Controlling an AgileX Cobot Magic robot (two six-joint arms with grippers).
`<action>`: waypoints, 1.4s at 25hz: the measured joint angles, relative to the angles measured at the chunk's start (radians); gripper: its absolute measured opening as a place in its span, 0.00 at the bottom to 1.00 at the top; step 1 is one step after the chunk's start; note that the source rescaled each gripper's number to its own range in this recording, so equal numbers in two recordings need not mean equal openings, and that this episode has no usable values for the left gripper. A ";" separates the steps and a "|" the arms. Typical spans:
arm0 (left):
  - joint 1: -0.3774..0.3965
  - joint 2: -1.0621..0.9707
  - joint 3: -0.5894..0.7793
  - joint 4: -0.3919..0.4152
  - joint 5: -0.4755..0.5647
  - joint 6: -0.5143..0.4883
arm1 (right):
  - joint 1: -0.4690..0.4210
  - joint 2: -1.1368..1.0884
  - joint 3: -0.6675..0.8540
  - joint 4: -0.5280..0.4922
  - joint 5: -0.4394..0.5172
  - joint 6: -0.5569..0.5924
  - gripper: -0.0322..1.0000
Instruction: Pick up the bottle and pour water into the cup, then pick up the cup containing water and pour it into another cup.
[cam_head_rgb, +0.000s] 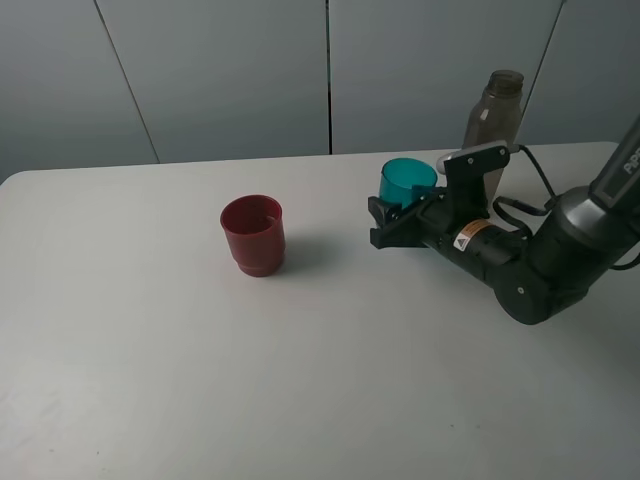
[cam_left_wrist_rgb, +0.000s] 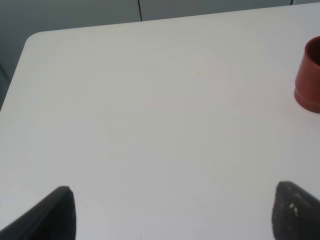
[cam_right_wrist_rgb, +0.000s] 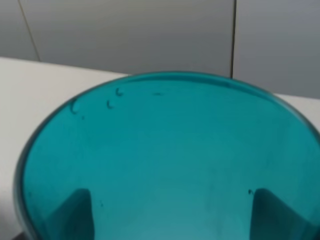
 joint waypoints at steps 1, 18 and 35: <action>0.000 0.000 0.000 0.000 0.000 0.000 | 0.000 0.022 -0.004 0.004 0.000 0.002 0.07; 0.000 0.000 0.000 0.000 0.000 0.000 | 0.000 0.075 -0.042 0.010 -0.010 -0.027 0.11; 0.000 0.000 0.000 0.000 0.000 0.000 | 0.000 -0.172 0.008 -0.023 0.009 -0.087 0.99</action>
